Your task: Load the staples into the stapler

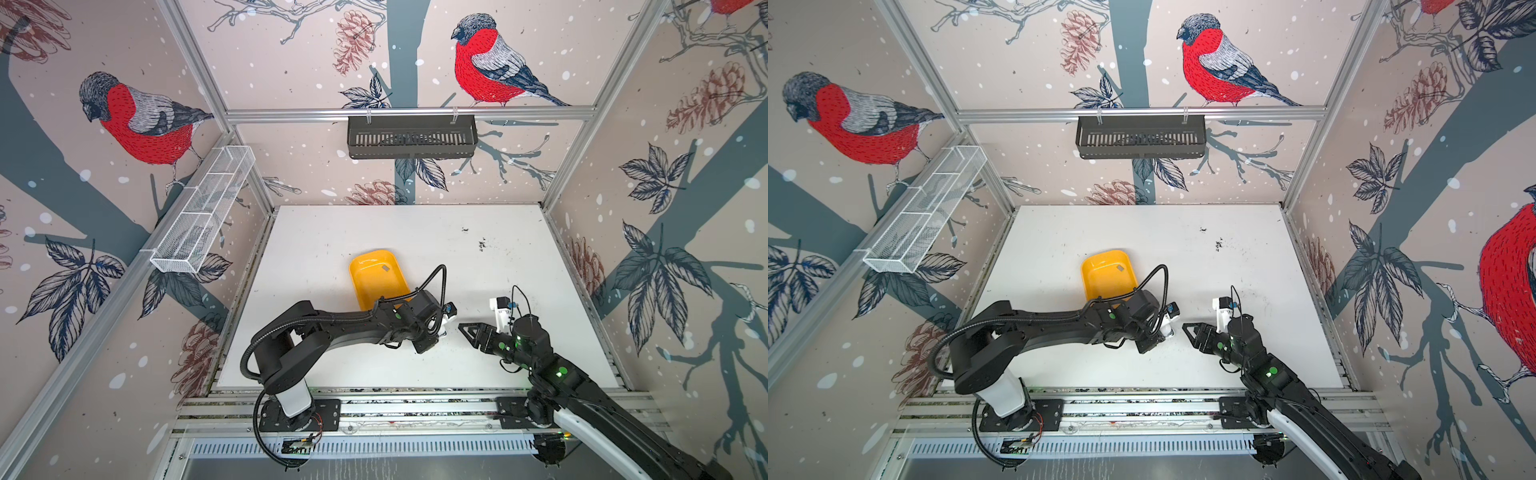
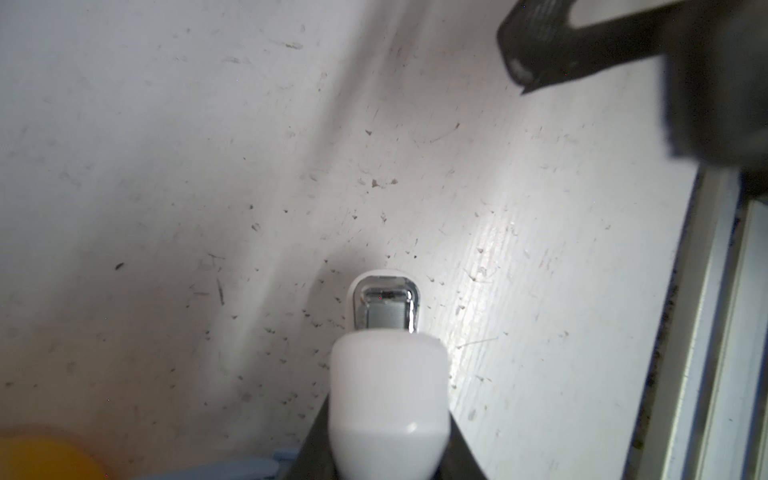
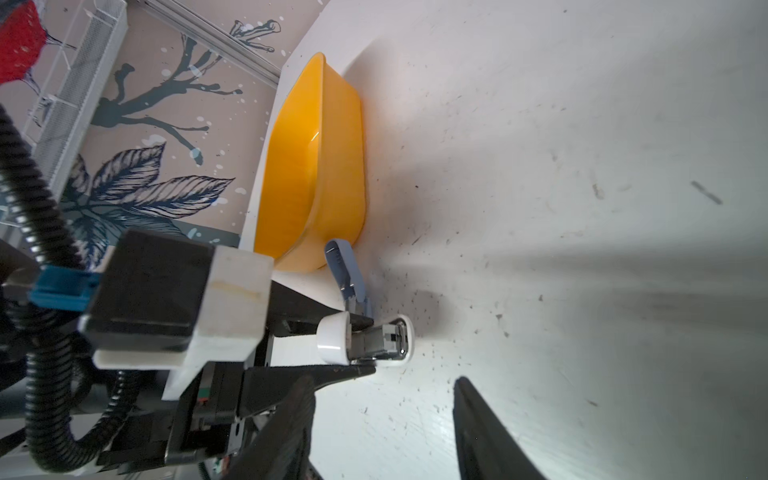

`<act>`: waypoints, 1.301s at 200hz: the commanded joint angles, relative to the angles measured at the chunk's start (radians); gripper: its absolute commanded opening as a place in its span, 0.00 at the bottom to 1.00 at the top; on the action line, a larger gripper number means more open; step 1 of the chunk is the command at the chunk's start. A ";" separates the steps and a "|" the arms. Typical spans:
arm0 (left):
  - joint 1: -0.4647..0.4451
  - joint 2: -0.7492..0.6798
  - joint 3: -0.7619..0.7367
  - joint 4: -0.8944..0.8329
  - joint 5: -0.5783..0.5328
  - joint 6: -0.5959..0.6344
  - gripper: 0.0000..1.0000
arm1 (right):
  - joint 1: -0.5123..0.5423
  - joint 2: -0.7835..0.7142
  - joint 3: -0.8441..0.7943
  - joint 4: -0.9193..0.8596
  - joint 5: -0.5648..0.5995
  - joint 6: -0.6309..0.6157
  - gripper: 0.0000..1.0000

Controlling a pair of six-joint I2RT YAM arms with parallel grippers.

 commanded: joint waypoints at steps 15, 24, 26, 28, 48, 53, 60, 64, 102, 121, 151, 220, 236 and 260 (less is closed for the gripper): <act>0.021 -0.076 -0.031 0.099 0.067 -0.062 0.07 | -0.018 0.022 0.010 0.138 -0.121 0.048 0.68; 0.024 -0.091 -0.037 0.111 0.078 -0.068 0.07 | -0.022 0.031 0.013 0.152 -0.136 0.054 0.76; 0.024 -0.094 -0.038 0.114 0.080 -0.069 0.07 | -0.023 0.033 0.013 0.156 -0.140 0.054 0.76; 0.024 -0.096 -0.039 0.117 0.083 -0.070 0.07 | -0.023 0.036 0.013 0.158 -0.143 0.055 0.78; 0.024 -0.115 -0.042 0.130 0.108 -0.077 0.07 | -0.023 0.051 0.023 0.172 -0.153 0.054 0.82; 0.024 -0.118 -0.041 0.131 0.112 -0.079 0.07 | -0.023 0.056 0.026 0.173 -0.153 0.052 0.82; 0.024 -0.120 -0.040 0.133 0.116 -0.081 0.07 | -0.022 0.064 0.031 0.175 -0.155 0.049 0.82; 0.022 -0.120 -0.038 0.134 0.116 -0.082 0.07 | -0.023 0.070 0.034 0.176 -0.156 0.047 0.82; 0.002 -0.104 -0.019 0.131 0.101 -0.089 0.07 | -0.021 0.138 0.066 0.181 -0.165 0.027 0.83; -0.009 -0.094 -0.012 0.130 0.093 -0.093 0.07 | -0.020 0.168 0.080 0.182 -0.165 0.018 0.83; -0.017 -0.089 -0.005 0.136 0.093 -0.098 0.07 | -0.017 0.202 0.091 0.193 -0.173 0.013 0.84; -0.018 -0.092 -0.001 0.145 0.090 -0.104 0.07 | -0.006 0.264 0.102 0.227 -0.190 0.023 0.73; -0.019 -0.091 -0.004 0.147 0.089 -0.106 0.07 | -0.006 0.274 0.112 0.227 -0.194 0.018 0.69; -0.020 -0.086 -0.006 0.148 0.084 -0.115 0.07 | -0.005 0.287 0.121 0.227 -0.200 0.016 0.62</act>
